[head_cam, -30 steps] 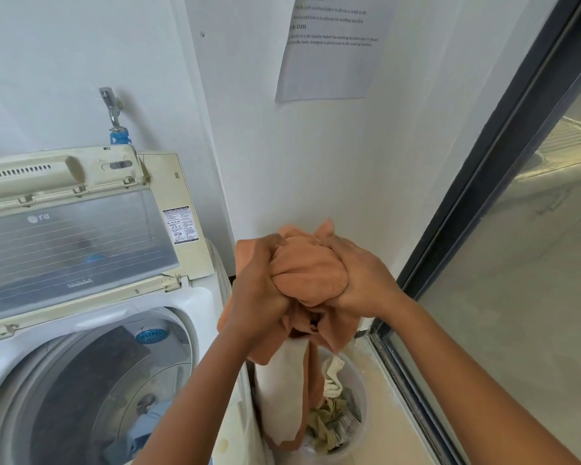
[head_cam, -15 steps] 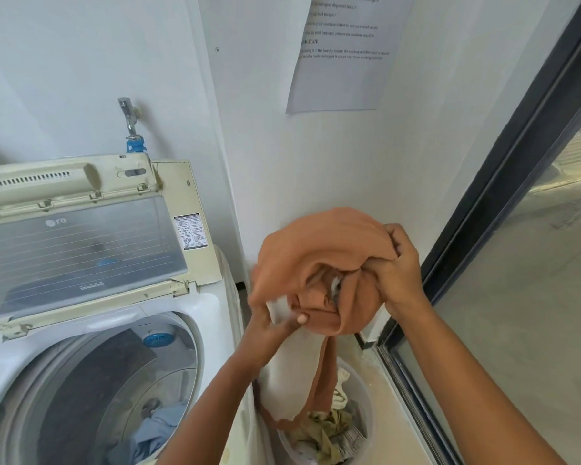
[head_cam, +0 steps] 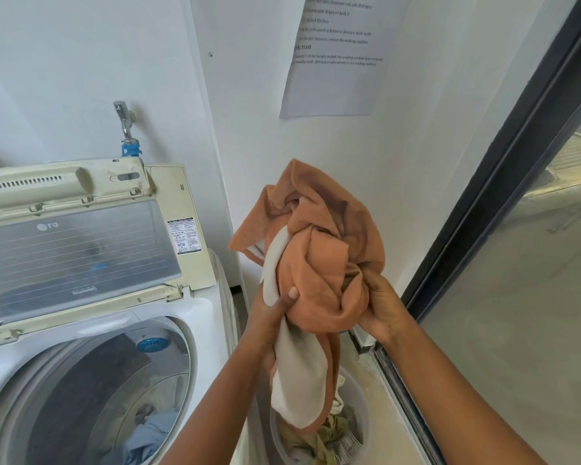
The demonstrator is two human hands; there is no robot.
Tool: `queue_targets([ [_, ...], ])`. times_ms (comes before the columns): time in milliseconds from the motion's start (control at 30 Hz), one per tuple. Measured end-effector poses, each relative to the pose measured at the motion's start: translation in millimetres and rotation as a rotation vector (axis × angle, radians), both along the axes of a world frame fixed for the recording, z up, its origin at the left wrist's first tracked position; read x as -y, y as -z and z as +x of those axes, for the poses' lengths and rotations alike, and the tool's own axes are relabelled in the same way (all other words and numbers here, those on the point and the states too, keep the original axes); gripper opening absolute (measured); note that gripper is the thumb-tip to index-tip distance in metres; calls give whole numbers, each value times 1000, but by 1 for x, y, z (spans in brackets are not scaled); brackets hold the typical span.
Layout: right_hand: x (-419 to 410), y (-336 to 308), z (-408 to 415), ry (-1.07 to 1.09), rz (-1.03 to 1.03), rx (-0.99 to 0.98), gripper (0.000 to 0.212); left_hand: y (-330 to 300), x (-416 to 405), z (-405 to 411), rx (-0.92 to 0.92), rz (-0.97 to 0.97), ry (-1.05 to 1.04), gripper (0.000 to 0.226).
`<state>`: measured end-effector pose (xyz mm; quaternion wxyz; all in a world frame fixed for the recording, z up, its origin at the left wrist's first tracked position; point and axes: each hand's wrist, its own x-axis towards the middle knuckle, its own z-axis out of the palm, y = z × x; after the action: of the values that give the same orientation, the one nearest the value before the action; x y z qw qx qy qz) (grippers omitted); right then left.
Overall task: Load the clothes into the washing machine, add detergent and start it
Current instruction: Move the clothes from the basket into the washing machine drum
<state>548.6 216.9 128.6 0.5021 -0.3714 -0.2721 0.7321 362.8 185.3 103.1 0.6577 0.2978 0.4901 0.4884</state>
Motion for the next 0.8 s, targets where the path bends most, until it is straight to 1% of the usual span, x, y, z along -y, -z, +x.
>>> queue_targets([
  [33, 2, 1, 0, -23, 2, -16, 52, 2, 0, 1, 28, -19, -24, 116],
  [100, 5, 3, -1, -40, -6, -58, 83, 3, 0, 3, 71, -53, -55, 114],
  [133, 6, 5, -1, -52, -15, -74, 95, 3, -1, 2, 92, -62, -54, 114],
  [167, 8, 6, -2, -73, -31, -80, 100, 4, -2, 0, 112, -56, -52, 114],
  [200, 8, 8, -2, -92, -45, -77, 101, 3, -3, 0, 130, -55, -42, 112],
  [233, 10, 9, -3, -107, -55, -72, 101, 0, -4, 0, 141, -65, -38, 105],
  [267, 10, 10, -5, -118, -58, -85, 101, -1, -6, 2, 132, -83, -52, 89],
  [300, 11, 10, -7, -104, -61, -94, 100, -3, -7, 4, 112, -100, -60, 67],
  [333, 12, 10, -8, -87, -49, -109, 92, -4, -6, 3, 89, -101, -57, 52],
  [367, 13, 7, -10, -58, -32, -115, 73, -4, -6, 2, 71, -114, -40, 49],
  [400, 14, 6, -12, -16, -16, -112, 43, -3, -8, 2, 45, -116, 1, 54],
  [433, 16, 1, -13, 25, -20, -105, 15, -3, -9, 2, 13, -105, 46, 70],
  [467, 14, 3, -12, 75, -3, -115, 22, -6, -7, 1, -34, -91, 101, 91],
  [500, 13, 3, -11, 98, -12, -101, 39, -5, -6, -1, -78, -92, 152, 107],
  [533, 11, 6, -10, 116, -19, -118, 50, -4, -7, 0, -116, -104, 185, 115],
  [567, 11, 4, -11, 145, -39, -116, 54, -4, -7, 0, -162, -101, 209, 117],
  [667, 8, 6, -10, 201, -62, -116, 47, 4, -2, -4, -306, -20, 290, 120],
  [733, 7, 2, -10, 248, -68, -128, 45, 16, 4, -11, -413, 95, 386, 120],
  [800, 6, -6, -10, 270, -49, -179, 39, 23, 12, -14, -526, 206, 489, 116],
])
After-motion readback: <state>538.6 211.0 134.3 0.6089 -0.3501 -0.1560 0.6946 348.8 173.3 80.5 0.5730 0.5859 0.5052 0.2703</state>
